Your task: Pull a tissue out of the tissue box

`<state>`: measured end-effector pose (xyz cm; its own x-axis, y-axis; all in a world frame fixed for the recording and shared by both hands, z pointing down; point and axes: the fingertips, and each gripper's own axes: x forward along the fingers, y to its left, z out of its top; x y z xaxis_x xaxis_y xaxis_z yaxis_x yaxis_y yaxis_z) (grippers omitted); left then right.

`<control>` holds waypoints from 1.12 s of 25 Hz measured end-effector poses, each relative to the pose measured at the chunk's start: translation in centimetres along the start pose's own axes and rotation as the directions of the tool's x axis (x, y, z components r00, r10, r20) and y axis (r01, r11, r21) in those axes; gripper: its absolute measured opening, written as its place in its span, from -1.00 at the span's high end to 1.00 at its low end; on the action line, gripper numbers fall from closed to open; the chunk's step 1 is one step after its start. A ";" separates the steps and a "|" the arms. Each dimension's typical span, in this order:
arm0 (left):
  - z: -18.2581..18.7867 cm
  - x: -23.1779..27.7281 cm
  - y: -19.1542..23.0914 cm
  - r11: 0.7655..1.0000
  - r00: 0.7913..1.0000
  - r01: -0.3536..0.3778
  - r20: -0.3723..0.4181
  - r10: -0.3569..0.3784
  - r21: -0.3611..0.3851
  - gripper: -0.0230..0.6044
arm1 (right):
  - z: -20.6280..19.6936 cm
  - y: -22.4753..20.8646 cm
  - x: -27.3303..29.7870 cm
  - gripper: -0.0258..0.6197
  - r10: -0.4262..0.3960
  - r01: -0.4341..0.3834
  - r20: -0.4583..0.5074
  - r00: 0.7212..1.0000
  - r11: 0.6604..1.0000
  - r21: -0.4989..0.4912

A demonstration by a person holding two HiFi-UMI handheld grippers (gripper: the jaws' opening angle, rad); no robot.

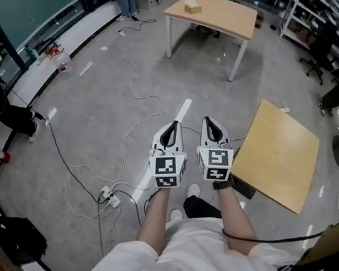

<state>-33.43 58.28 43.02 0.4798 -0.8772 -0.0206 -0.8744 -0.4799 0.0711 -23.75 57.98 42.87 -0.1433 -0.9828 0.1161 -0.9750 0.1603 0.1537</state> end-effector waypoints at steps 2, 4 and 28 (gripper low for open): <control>-0.3 1.6 1.1 1.000 1.000 -0.011 0.001 0.011 -0.006 0.93 | -0.3 -1.0 2.0 0.93 -0.018 0.019 -0.021 1.000 0.999 0.037; -0.9 3.4 2.2 1.000 1.000 -0.015 -0.010 0.015 -0.004 0.93 | -1.1 -1.5 4.3 0.93 -0.011 0.015 -0.039 0.999 0.996 0.089; 1.0 42.9 -9.7 0.924 0.923 0.382 -0.061 -0.380 0.024 0.93 | -0.6 -31.6 23.7 0.93 -0.308 0.309 -0.036 0.951 0.940 0.142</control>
<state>-4.45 25.30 40.47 0.7797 -0.6260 0.0143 -0.6261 -0.7790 0.0335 3.77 29.69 41.34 0.1697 -0.9806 0.0984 -0.9852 -0.1663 0.0415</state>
